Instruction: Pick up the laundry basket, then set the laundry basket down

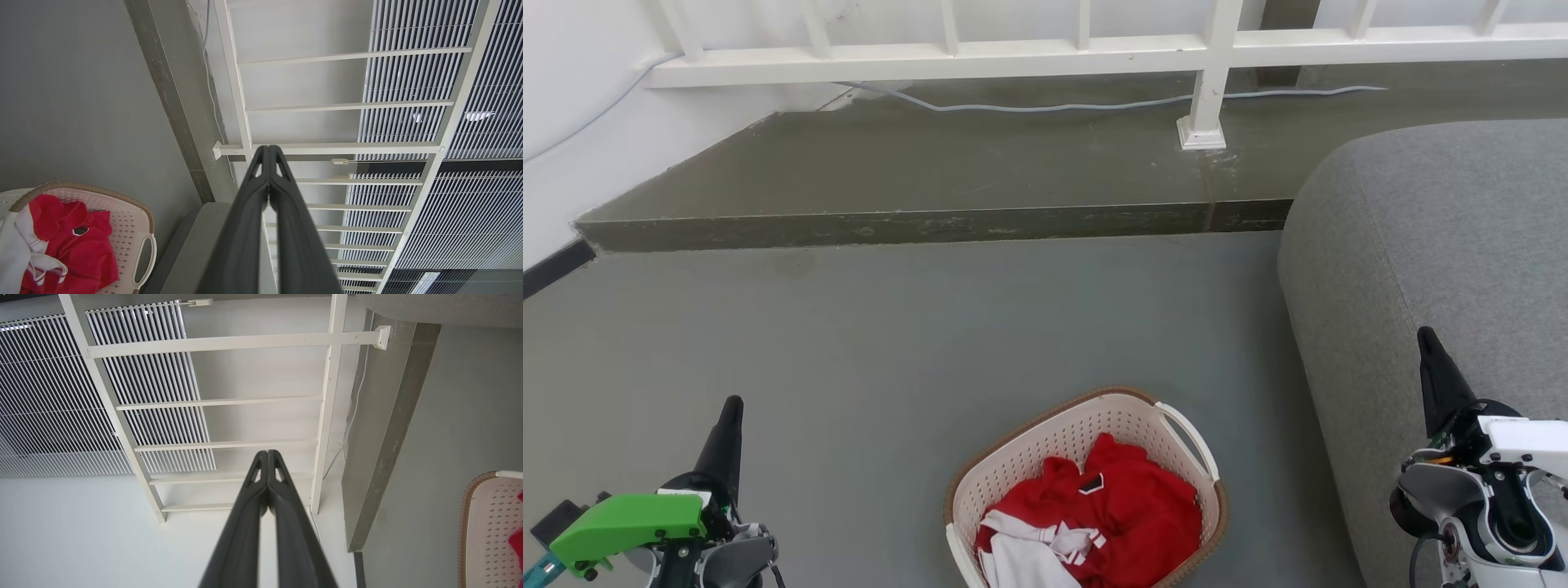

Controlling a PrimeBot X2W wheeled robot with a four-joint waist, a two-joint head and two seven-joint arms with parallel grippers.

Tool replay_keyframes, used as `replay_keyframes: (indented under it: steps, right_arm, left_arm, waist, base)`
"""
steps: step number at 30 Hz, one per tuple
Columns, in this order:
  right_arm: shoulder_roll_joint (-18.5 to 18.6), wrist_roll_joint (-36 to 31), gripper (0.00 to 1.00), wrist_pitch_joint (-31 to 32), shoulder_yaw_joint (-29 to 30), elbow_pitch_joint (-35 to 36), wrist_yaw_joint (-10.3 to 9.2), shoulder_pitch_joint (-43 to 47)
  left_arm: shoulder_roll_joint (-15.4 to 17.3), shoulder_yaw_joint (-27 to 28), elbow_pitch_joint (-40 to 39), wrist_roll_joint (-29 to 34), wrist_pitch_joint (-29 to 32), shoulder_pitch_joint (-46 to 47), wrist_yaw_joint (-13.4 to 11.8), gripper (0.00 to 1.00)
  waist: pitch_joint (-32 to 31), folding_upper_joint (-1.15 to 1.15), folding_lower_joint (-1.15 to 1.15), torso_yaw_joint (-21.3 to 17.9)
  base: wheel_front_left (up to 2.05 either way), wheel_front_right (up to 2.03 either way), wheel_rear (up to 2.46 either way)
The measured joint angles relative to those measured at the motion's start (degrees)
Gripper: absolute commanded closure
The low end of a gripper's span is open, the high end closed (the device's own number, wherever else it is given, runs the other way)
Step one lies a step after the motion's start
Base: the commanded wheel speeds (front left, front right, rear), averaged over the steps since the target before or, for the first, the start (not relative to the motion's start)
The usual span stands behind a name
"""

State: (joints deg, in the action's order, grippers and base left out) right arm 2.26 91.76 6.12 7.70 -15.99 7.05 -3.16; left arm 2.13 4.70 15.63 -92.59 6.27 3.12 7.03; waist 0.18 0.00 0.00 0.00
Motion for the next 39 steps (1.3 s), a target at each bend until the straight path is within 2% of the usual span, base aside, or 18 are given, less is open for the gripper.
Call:
replay_keyframes:
  steps: [39]
  right_arm:
    - [0.0, 0.0, 1.0, 0.0, 0.0, 0.0, 0.0, 0.0]
  left_arm:
    - [0.0, 0.0, 0.0, 0.0, 0.0, 0.0, 0.0, 1.0]
  waist:
    - [0.0, 0.0, 0.0, 0.0]
  base:
    - [0.0, 0.0, 0.0]
